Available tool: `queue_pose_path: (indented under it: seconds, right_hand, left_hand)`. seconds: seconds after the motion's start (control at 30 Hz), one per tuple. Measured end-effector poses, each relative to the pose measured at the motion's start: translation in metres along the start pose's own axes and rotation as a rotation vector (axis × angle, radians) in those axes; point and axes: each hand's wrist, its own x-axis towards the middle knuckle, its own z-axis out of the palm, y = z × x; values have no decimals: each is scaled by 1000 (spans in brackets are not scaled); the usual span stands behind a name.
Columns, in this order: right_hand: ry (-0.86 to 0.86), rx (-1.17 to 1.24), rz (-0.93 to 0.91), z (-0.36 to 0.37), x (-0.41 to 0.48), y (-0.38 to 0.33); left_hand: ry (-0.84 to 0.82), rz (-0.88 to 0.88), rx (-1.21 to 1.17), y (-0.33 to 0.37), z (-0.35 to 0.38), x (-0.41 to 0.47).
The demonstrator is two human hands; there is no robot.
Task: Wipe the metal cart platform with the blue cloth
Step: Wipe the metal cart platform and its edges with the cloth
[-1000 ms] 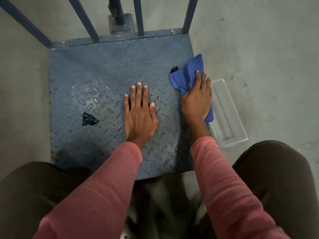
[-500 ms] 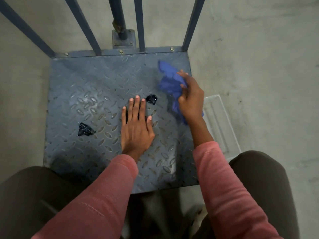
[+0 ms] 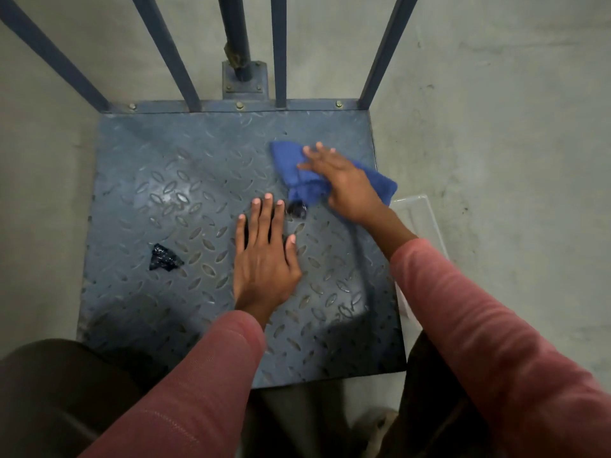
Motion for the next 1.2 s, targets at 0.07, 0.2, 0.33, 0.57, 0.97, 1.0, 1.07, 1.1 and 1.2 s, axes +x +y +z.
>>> queue_pose_path:
  seconds: [0.07, 0.2, 0.33, 0.57, 0.97, 1.0, 1.07, 1.1, 1.2]
  right_hand:
    - [22, 107, -43, -8, -5, -3]
    - [259, 87, 206, -19, 17, 20]
    - [144, -107, 194, -9, 39, 29]
    - [-31, 197, 3, 1, -17, -28]
    - [87, -136, 167, -18, 9, 31]
    - [45, -126, 97, -19, 1, 28]
    - [-65, -79, -45, -16, -18, 16]
    - [-130, -40, -115, -15, -26, 9]
    - [-149, 42, -248, -27, -33, -3]
  left_hand:
    - [-4, -3, 3, 0, -1, 1]
    - [-25, -1, 11, -1, 1, 0]
    - [-19, 5, 11, -1, 1, 0]
    - [-28, -6, 26, 1, -1, 3]
    - [-18, 3, 19, 0, 0, 1]
    - [-12, 5, 14, 0, 0, 1]
    - [-3, 11, 7, -1, 1, 1]
    - [4, 13, 10, -1, 1, 1]
    - [22, 21, 7, -1, 2, 0]
